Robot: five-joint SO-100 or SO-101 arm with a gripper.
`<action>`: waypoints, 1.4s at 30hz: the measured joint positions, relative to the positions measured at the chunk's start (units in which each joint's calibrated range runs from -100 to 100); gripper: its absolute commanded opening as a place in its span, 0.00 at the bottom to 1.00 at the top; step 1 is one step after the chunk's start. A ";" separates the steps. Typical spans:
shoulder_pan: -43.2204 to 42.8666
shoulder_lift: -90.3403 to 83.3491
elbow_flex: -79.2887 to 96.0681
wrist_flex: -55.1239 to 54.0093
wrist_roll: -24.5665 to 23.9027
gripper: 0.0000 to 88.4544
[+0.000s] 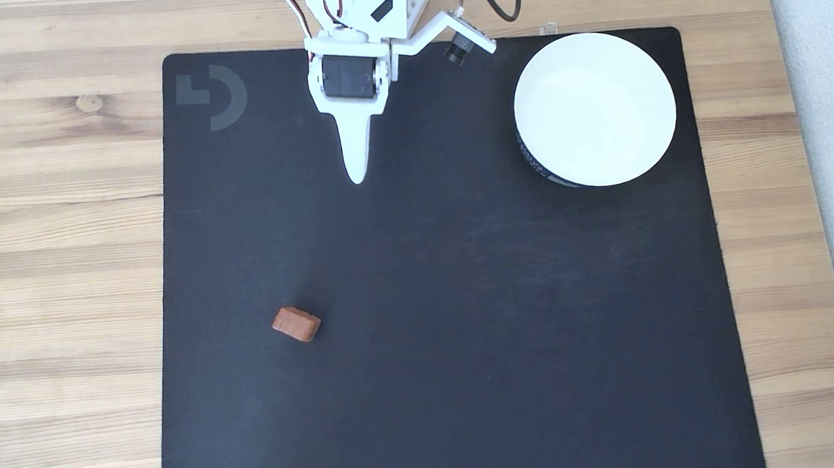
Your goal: Pick up the toy and place it on the plate
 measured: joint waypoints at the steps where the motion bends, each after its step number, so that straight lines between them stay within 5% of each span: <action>1: 0.00 0.00 0.00 0.00 0.00 0.03; 34: 1.25 0.33 -0.19 0.00 -1.03 0.03; 42: 1.33 13.74 -14.27 -0.34 -2.63 0.03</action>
